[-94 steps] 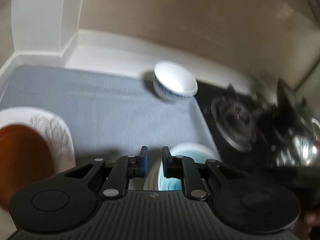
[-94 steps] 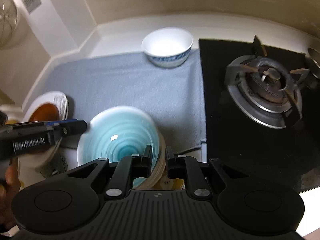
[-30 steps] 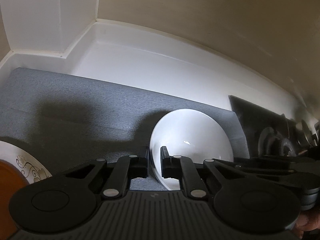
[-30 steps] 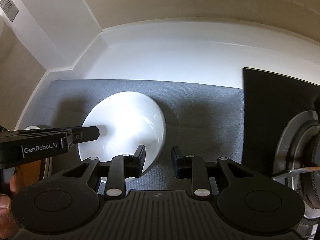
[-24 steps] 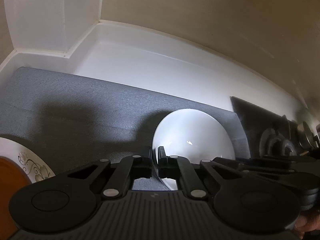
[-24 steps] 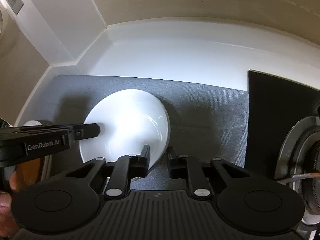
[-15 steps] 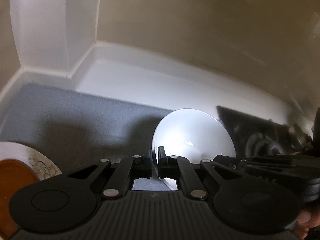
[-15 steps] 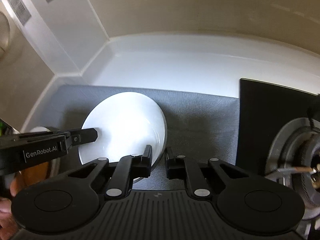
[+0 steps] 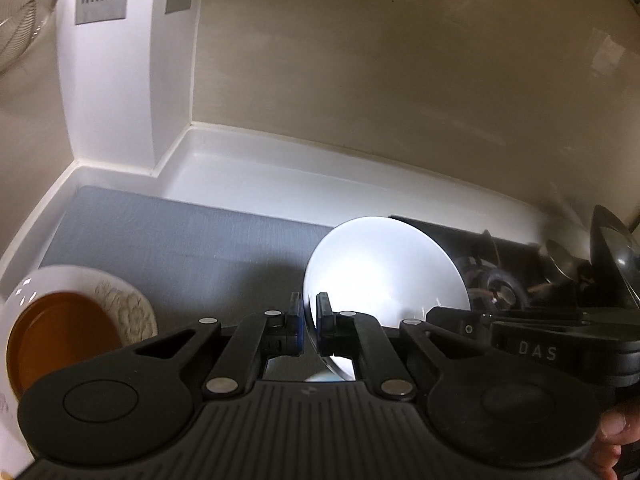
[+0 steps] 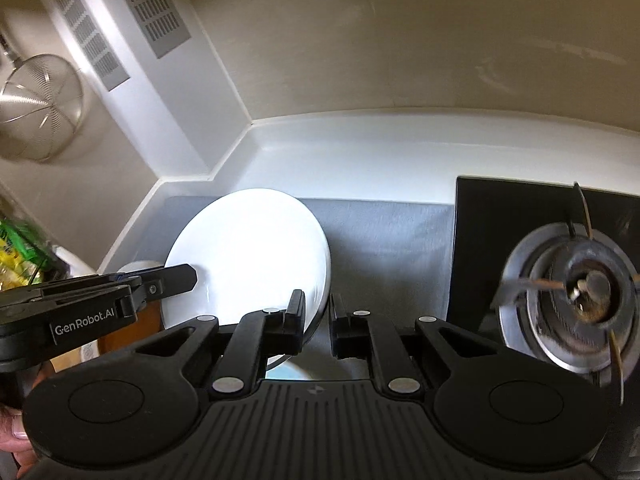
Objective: Organize plates and bowls
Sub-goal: 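Lower the blue-and-white bowl into the bowl stack with the left gripper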
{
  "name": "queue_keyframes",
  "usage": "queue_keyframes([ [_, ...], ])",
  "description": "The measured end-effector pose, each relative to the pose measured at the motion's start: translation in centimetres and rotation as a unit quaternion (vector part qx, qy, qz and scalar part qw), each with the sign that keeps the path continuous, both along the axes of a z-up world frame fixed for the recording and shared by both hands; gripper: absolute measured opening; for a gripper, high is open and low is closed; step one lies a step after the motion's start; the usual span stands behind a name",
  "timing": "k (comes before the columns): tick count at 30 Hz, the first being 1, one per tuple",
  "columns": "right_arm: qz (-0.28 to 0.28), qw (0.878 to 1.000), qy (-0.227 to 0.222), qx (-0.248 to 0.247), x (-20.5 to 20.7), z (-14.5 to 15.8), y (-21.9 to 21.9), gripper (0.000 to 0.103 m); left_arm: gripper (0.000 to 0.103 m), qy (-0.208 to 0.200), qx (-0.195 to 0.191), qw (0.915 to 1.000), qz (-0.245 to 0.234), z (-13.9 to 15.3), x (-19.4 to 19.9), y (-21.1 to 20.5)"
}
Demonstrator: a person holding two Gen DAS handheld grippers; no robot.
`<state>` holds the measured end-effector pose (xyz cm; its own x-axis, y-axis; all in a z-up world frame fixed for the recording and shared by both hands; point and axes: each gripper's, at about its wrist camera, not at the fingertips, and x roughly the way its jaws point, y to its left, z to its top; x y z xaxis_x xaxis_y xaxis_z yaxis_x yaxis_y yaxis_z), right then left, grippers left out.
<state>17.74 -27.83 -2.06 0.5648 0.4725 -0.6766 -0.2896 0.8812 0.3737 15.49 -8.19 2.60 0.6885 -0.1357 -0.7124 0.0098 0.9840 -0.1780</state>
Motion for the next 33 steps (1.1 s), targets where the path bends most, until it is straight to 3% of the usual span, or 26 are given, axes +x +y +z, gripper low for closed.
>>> queue_keyframes([
  [14,0.020,1.000,0.007,-0.006,-5.1,-0.9,0.2,0.013,0.005,0.014,0.002,0.9999,0.005,-0.9,-5.1,0.5],
  [33,0.024,0.997,0.044,-0.058,-6.4,-3.2,1.3,0.013,0.005,0.050,-0.018,0.9986,0.002,-3.8,-6.0,0.4],
])
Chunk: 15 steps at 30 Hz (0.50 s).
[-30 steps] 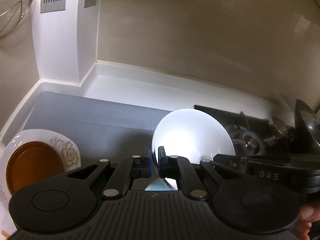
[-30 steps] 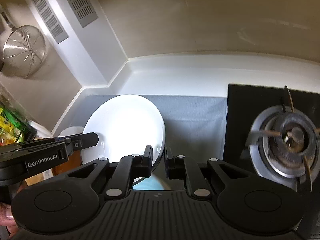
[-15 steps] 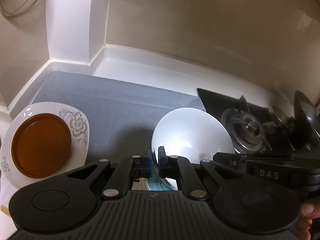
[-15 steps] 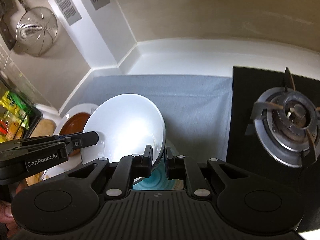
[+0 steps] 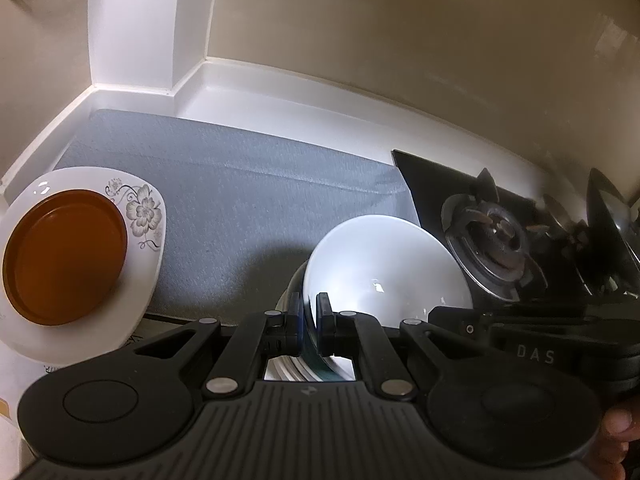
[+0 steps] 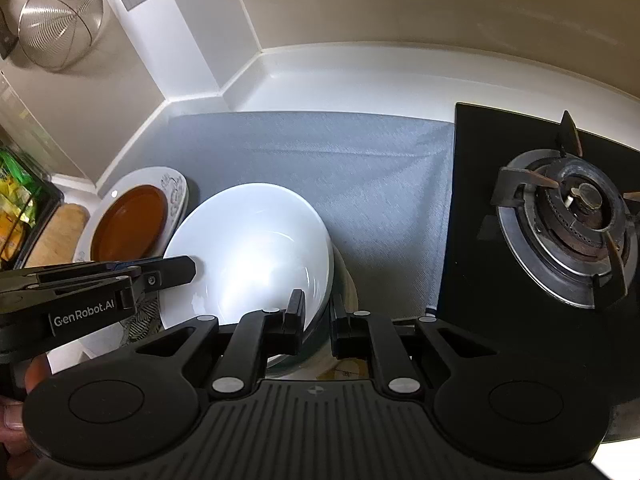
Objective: Organize plates and bowls
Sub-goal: 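Lower the blue-and-white bowl into the bowl stack with the left gripper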
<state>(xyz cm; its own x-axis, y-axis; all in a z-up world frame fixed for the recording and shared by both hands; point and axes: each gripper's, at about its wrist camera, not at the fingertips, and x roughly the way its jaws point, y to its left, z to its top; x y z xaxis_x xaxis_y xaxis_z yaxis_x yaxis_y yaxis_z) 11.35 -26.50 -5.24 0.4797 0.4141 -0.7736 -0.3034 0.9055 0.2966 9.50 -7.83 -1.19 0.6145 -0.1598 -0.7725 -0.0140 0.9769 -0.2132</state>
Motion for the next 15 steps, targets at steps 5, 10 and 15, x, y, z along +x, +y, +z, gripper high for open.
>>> queue_keyframes([
  [5,0.001,1.000,0.004,-0.013,-0.15,-0.20,0.27,0.013,0.005,0.005,-0.001,1.0000,-0.001,-0.31,0.05,-0.09],
  [10,0.002,1.000,0.009,-0.024,-0.18,-0.41,0.69,0.013,0.005,0.008,0.002,1.0000,0.000,-0.63,0.05,-0.11],
  [15,0.003,0.999,0.007,-0.032,-0.23,-0.39,1.03,0.013,0.005,0.010,0.001,1.0000,0.000,-0.76,0.12,0.02],
])
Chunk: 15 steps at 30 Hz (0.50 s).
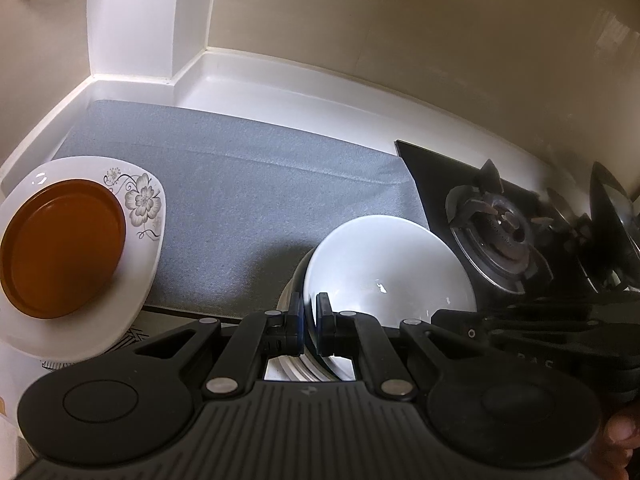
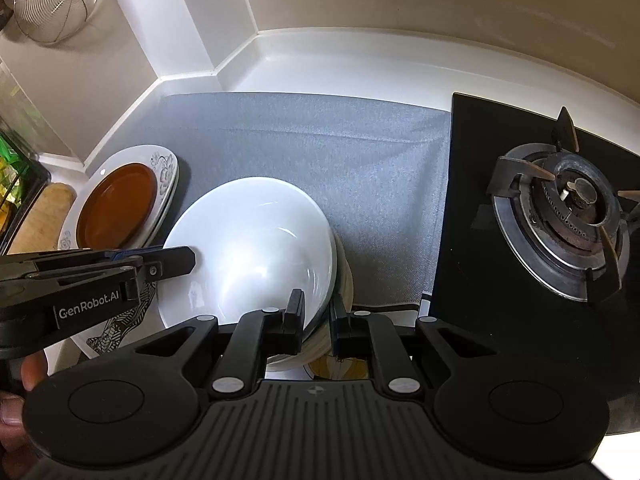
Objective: Organize plates and bowls
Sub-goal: 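Lower the blue-and-white bowl into the bowl stack with the left gripper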
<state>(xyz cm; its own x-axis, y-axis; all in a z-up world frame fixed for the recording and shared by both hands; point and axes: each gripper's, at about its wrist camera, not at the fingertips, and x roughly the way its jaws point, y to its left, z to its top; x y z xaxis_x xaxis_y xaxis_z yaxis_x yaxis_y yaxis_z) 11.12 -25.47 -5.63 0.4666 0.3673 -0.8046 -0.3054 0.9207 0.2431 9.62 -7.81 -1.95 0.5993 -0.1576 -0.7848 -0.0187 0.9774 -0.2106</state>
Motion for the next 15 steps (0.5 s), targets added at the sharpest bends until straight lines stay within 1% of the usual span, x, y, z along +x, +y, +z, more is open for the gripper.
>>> queue_keyframes([
  [10,0.009,1.000,-0.005,-0.022,0.1,0.1,0.8,0.014,0.005,0.002,-0.001,1.0000,0.006,-0.2,0.1,0.0],
  [15,0.021,0.999,-0.012,-0.044,0.0,0.1,1.6,0.014,0.005,0.001,0.003,0.9999,0.009,-0.3,0.1,-0.1],
])
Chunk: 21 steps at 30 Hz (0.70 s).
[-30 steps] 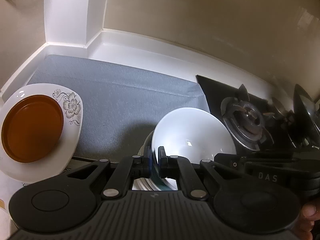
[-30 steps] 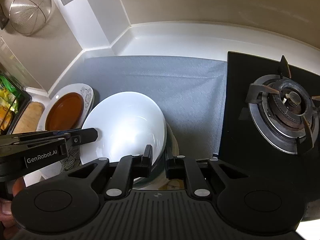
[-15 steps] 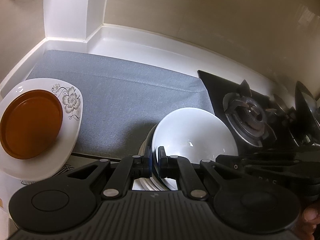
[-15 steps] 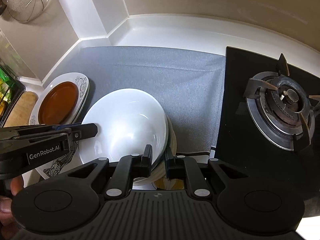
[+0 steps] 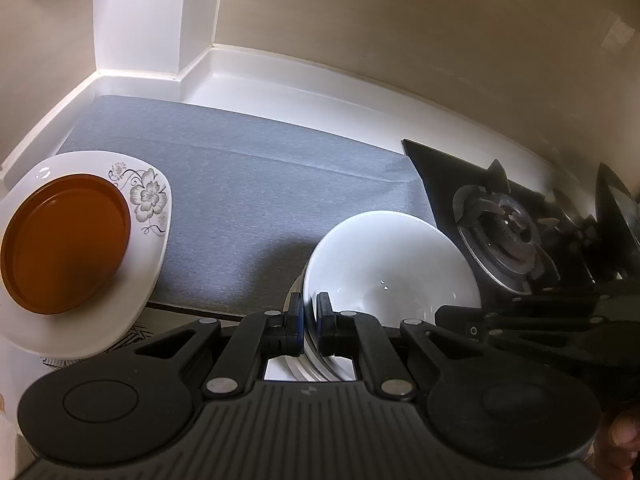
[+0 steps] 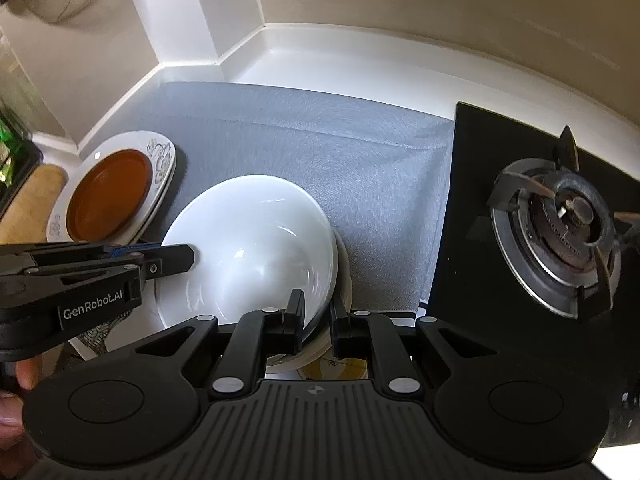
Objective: Organize plates and bowls
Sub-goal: 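Lower the blue-and-white bowl into the bowl stack with the left gripper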
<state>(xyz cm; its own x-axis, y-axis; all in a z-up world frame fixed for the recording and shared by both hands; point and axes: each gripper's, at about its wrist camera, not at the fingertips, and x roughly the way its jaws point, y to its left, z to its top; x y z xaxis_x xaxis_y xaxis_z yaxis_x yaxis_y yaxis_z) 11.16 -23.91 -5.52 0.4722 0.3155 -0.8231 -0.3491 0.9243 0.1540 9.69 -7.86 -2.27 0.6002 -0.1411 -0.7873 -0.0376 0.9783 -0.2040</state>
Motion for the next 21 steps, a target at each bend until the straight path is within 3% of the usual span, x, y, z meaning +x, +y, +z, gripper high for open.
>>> queue_keyframes([
  [21,0.063,0.991,-0.060,-0.100,-0.8,-0.2,2.7,0.018,0.007,0.003,0.011,0.9999,0.005,-0.3,0.0,-0.1],
])
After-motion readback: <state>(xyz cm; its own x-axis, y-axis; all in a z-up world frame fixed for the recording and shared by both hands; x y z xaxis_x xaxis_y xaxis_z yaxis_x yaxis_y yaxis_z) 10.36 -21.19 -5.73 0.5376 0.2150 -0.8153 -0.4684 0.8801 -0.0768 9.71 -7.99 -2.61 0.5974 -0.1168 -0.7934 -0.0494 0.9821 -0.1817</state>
